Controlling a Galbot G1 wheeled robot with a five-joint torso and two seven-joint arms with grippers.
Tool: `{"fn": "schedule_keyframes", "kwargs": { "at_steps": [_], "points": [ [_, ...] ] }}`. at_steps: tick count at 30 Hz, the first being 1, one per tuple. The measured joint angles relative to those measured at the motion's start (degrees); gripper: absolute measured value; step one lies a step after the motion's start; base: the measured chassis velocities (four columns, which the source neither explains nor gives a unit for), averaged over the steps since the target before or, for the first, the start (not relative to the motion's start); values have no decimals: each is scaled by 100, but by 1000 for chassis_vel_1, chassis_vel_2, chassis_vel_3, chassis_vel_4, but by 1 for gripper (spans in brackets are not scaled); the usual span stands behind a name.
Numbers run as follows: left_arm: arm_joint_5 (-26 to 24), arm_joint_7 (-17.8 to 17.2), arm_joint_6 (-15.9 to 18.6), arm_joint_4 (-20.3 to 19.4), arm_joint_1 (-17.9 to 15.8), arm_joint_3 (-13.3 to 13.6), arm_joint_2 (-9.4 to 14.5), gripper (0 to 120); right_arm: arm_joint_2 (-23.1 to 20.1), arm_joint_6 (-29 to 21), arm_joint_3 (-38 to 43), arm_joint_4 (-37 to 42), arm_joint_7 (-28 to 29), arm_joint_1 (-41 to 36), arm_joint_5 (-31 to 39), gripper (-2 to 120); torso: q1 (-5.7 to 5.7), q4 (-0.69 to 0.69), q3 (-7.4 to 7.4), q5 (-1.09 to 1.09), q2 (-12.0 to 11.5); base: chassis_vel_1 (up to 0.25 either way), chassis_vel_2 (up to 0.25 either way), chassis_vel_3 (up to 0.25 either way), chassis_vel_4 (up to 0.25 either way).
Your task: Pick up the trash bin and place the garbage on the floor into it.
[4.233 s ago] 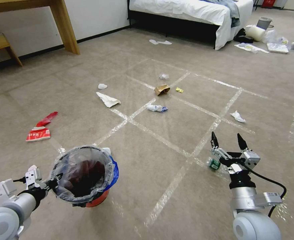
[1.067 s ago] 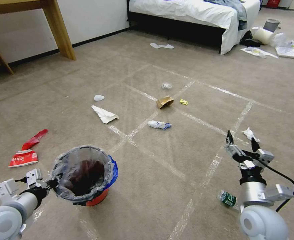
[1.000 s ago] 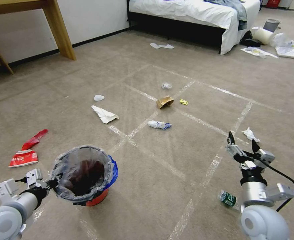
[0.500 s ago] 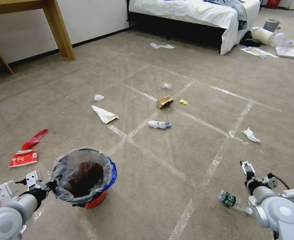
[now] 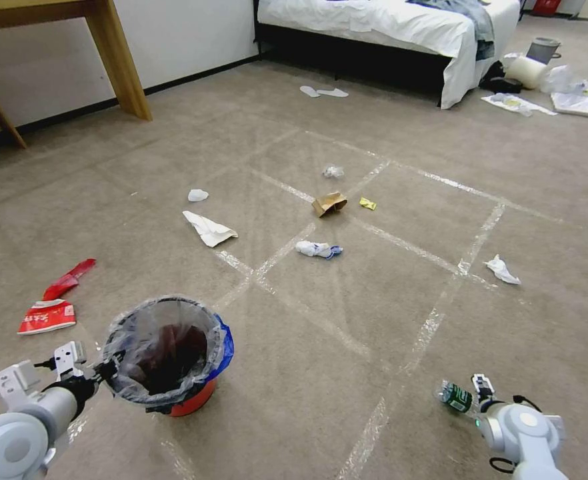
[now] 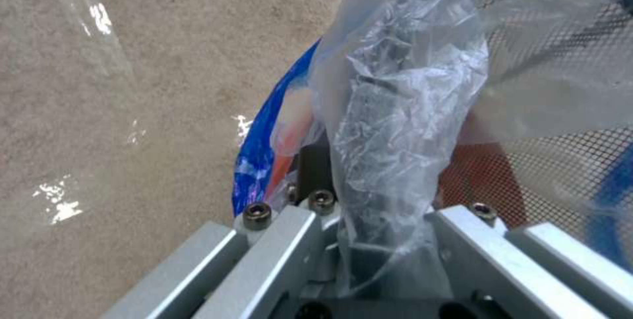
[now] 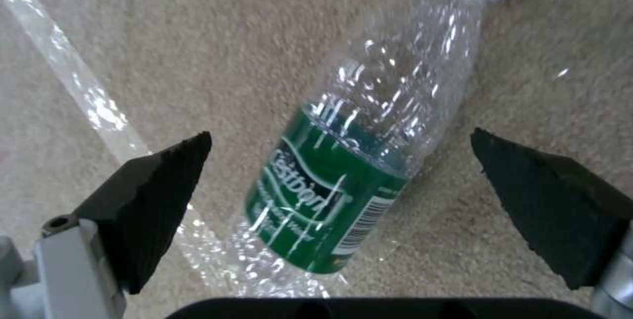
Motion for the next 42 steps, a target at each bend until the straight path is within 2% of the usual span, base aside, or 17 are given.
{"fn": "schedule_keyframes", "kwargs": {
  "at_steps": [3,8,10,12,14,15,17,18,20,25,29,31,35,36,39,40,42],
  "points": [
    [15,0,-15,6,5,2,-14,1,27,23,-46,-158,-101,70,-85,100,0,0,0,0,0,0,0,0,0],
    [32,0,-29,15,16,5,-29,1,47,60,-99,-257,-184,111,-191,92,0,0,0,0,0,0,0,0,0],
    [44,4,-54,16,27,6,-44,1,48,92,-136,-346,-251,131,-266,79,0,0,0,0,0,0,0,0,0],
    [48,5,-57,16,31,6,-48,1,47,97,-142,-369,-264,138,-283,76,0,0,0,0,0,0,0,0,0],
    [59,7,-61,6,50,6,-68,1,43,110,-175,-442,-331,154,-350,64,0,0,0,0,0,0,0,0,0],
    [59,7,-61,6,50,6,-68,1,43,110,-175,-442,-331,154,-350,64,0,0,0,0,0,0,0,0,0],
    [76,10,-64,-18,73,6,-90,1,41,123,-204,-476,-366,156,-396,54,0,0,0,-1,0,0,0,0,0],
    [76,10,-64,-18,73,6,-90,1,41,123,-204,-476,-366,156,-396,54,0,0,0,-1,0,0,0,0,0],
    [87,15,-65,-41,93,6,-105,1,40,139,-226,-493,-392,151,-436,44,0,1,-1,-1,0,0,0,0,0],
    [95,19,-69,-66,109,-2,-114,1,33,145,-245,-457,-435,97,-482,33,-1,1,0,0,0,0,0,0,0],
    [96,22,-72,-78,114,-9,-122,1,31,144,-248,-311,-473,-5,-544,30,-1,0,0,3,0,0,0,0,0],
    [97,24,-73,-95,125,-13,-137,1,30,194,-264,84,-705,-185,-726,26,-1,-1,0,2,0,0,0,0,0],
    [97,29,-73,-114,132,-14,-143,1,13,294,-311,375,-921,-304,-889,22,-1,-1,0,0,0,0,0,0,0],
    [96,31,-73,-133,142,-15,-149,1,-12,370,-364,590,-1084,-388,-1008,17,0,-2,0,2,0,0,0,0,0],
    [97,32,-73,-152,147,-15,-153,1,-41,444,-419,783,-1231,-458,-1120,16,-1,-1,0,4,0,0,0,0,0],
    [95,34,-73,-220,160,-14,-160,1,-152,610,-619,1362,-1580,-619,-1440,16,-1,-1,0,-2,0,0,0,0,0],
    [70,37,-73,-293,143,10,-158,1,-401,735,-1066,2178,-2028,-747,-1807,16,-1,-1,0,2,0,0,0,0,0]
  ]
}}
